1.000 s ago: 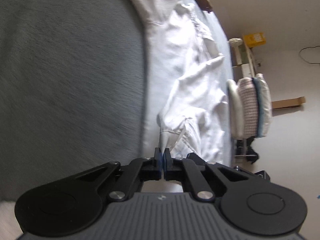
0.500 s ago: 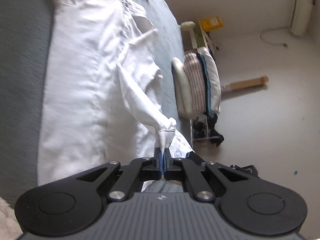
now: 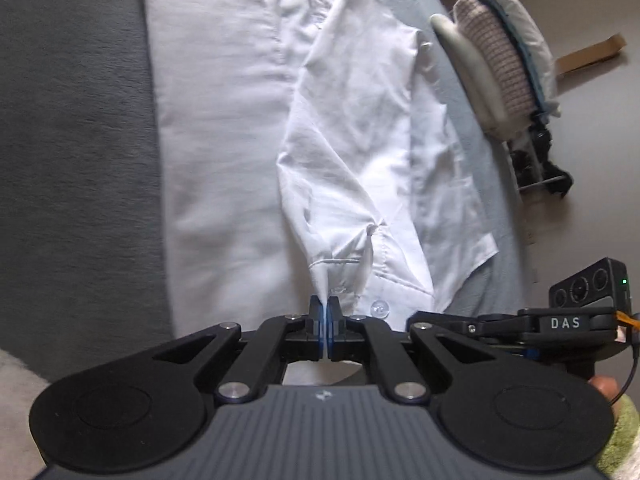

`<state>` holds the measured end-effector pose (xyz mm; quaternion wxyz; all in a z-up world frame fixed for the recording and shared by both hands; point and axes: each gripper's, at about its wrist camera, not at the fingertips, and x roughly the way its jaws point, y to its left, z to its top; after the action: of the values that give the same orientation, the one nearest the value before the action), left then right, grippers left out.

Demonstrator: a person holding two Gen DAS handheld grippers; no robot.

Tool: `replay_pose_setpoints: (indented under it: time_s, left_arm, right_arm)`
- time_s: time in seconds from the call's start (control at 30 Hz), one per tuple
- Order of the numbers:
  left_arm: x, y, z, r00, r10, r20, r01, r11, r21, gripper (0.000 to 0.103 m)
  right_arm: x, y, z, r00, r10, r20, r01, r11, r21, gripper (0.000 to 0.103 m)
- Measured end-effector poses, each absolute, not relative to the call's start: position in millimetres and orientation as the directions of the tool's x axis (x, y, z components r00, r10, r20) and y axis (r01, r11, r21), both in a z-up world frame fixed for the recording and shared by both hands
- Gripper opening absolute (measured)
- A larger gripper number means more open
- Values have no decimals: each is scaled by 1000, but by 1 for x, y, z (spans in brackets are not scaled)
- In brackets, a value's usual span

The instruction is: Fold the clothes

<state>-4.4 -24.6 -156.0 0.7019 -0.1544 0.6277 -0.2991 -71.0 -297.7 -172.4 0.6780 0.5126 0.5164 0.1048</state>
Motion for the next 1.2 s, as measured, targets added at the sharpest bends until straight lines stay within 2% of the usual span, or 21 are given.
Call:
replay_pose_setpoints:
  time_s: [0.23, 0.4, 0.5, 0.57, 0.67, 0.77, 0.83, 0.9, 1.03, 1.2]
  left_arm:
    - [3, -17, -174, 12, -518, -855, 223, 835, -503, 2]
    - [-3, -20, -179, -38, -461, -886, 240, 857, -456, 3]
    - [-8, -22, -170, -17, -423, -906, 301, 862, -408, 9]
    - [-11, -23, -162, 18, -396, -918, 343, 865, -366, 20]
    - [-13, -17, -146, 90, -365, -927, 378, 873, -307, 25]
    - [-10, -9, -128, 158, -352, -923, 370, 887, -276, 26]
    - [-5, -6, -116, 204, -349, -915, 356, 897, -263, 26]
    - [1, -5, -103, 247, -360, -900, 352, 898, -262, 27]
    - [16, -16, -91, 314, -407, -858, 372, 884, -283, 40]
    - [47, -58, -108, 315, -417, -853, 390, 876, -284, 46]
  right_arm:
    - [-64, -282, -191, 397, 686, -610, 354, 499, 791, 6]
    - [-70, -277, -215, 319, 673, -667, 426, 527, 736, 8]
    - [-76, -278, -210, 315, 644, -697, 419, 564, 711, 9]
    - [-79, -284, -195, 342, 609, -715, 375, 609, 699, 11]
    - [-85, -294, -169, 414, 532, -739, 293, 691, 661, 12]
    - [-86, -306, -140, 530, 458, -714, 208, 745, 633, 12]
    - [-82, -310, -119, 604, 459, -652, 132, 748, 650, 12]
    - [-80, -315, -117, 629, 457, -628, 128, 736, 664, 12]
    - [-77, -326, -112, 678, 451, -579, 119, 711, 693, 11]
    - [-73, -339, -106, 736, 440, -515, 103, 679, 727, 14]
